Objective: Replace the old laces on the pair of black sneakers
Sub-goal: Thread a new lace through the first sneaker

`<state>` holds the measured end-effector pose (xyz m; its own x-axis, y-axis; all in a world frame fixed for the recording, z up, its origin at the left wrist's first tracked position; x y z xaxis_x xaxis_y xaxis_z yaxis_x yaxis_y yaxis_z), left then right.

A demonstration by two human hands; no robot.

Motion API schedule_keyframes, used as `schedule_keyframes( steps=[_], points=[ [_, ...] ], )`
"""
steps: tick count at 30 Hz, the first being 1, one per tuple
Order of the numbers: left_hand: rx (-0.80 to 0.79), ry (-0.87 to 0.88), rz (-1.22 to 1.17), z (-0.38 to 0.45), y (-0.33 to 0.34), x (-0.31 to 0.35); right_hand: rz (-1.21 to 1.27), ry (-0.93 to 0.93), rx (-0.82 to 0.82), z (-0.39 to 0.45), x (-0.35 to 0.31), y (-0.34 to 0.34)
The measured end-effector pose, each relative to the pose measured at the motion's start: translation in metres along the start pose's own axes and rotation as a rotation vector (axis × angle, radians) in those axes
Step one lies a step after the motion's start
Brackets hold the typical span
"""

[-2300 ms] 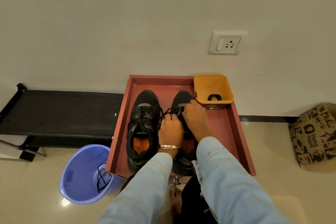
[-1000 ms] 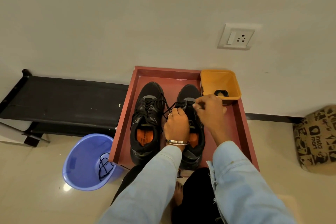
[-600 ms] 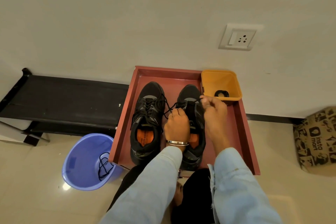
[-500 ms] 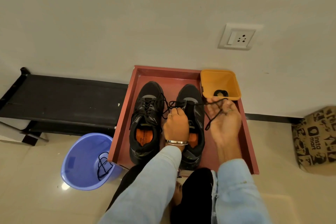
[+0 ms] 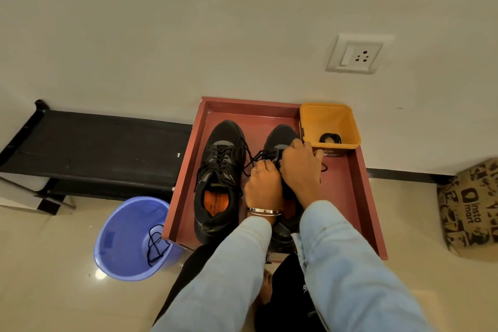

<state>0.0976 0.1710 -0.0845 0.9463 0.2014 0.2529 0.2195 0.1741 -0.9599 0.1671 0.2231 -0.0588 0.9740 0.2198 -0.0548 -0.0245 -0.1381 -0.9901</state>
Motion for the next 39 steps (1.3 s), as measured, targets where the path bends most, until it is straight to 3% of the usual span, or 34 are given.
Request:
schedule_keyframes(
  steps=[2,3,7,10,13,15,16,19,22,24,26,29,34,39],
  points=[
    [0.015,0.004,0.006,0.000,-0.001,0.000,0.201,0.036,0.066,-0.003,0.010,-0.003],
    [0.019,0.002,0.015,0.001,0.000,0.000,0.415,0.074,0.101,-0.007,0.020,-0.005],
    [0.023,-0.011,0.023,0.002,0.002,-0.001,1.556,0.334,0.217,-0.041,0.061,0.001],
    [0.003,-0.015,0.011,0.000,0.004,-0.001,2.079,0.263,0.213,-0.052,0.056,0.003],
    [-0.008,-0.022,0.010,0.000,0.004,-0.001,2.440,0.171,0.287,-0.047,0.062,0.007],
    [-0.015,-0.023,0.013,0.001,0.004,-0.001,2.413,0.180,0.365,-0.042,0.071,0.010],
    [-0.017,-0.022,0.013,0.001,0.004,-0.002,2.272,0.188,0.393,-0.040,0.075,0.009],
    [-0.019,-0.014,0.013,0.001,0.003,-0.001,1.453,0.161,0.377,-0.029,0.075,-0.007],
    [-0.013,-0.015,0.007,0.002,0.001,-0.001,0.724,0.001,0.165,-0.006,0.043,-0.005],
    [-0.013,-0.013,-0.001,0.002,0.000,-0.001,0.384,-0.033,0.041,0.004,0.026,0.008],
    [-0.016,-0.007,-0.001,0.001,0.001,0.000,0.206,-0.030,0.020,0.005,0.018,0.012],
    [-0.017,0.003,0.010,0.002,0.002,0.000,0.238,-0.024,0.092,0.002,0.017,0.008],
    [-0.014,0.014,0.015,0.002,0.002,0.002,0.516,0.118,0.145,-0.009,0.035,0.006],
    [-0.073,-0.016,0.001,0.003,0.005,-0.004,1.088,0.368,0.216,-0.033,0.085,0.025]
  ],
)
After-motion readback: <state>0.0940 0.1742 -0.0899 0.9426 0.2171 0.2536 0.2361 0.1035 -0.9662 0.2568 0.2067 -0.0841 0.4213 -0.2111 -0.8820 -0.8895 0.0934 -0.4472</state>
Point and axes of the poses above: each hand's wrist, its own z-axis towards the middle knuckle, its own y-axis out of the palm, x = y × z, the point moved 9 cm from there along z, towards the middle knuckle, and after that the axes turned 7 degrees about -x, right-handed, at the moved point
